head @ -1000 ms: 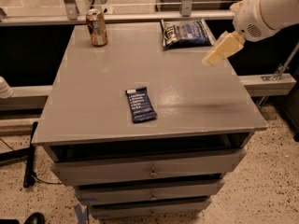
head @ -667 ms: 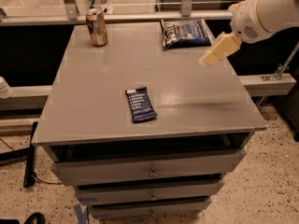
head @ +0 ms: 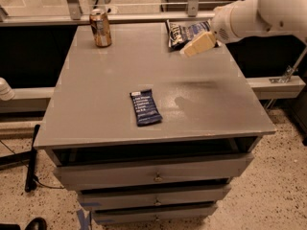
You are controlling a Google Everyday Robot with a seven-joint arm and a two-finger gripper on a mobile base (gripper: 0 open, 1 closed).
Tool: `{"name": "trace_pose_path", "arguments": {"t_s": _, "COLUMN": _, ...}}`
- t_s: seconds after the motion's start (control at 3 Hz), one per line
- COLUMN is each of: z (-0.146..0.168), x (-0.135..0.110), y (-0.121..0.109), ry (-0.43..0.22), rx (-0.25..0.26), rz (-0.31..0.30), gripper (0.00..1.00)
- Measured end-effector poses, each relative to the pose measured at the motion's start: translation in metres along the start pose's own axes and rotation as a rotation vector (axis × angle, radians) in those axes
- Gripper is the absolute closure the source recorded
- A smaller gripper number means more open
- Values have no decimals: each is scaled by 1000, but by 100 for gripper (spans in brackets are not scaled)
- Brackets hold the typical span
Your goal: Move blue chip bag near orange can
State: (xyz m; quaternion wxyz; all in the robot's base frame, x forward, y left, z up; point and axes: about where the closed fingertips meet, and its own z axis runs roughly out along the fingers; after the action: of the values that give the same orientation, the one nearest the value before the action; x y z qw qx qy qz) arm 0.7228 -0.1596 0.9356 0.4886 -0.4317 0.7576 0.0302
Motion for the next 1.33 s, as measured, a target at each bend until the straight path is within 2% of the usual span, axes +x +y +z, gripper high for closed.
{"name": "trace_pose_path", "arguments": {"t_s": 0.33, "z": 45, "x": 4, "y": -25, "ry": -23, "rx": 25, "rz": 31, "gripper": 0}}
{"name": "trace_pose_path", "arguments": {"t_s": 1.0, "z": 125, "x": 43, "y": -66, "ry": 6, "rx": 59, "rz": 86, "gripper": 1}}
{"name": "trace_pose_path", "arguments": {"t_s": 1.33, "z": 139, "x": 50, "y": -75, "ry": -2, "rx": 72, "rz": 110, "gripper": 22}}
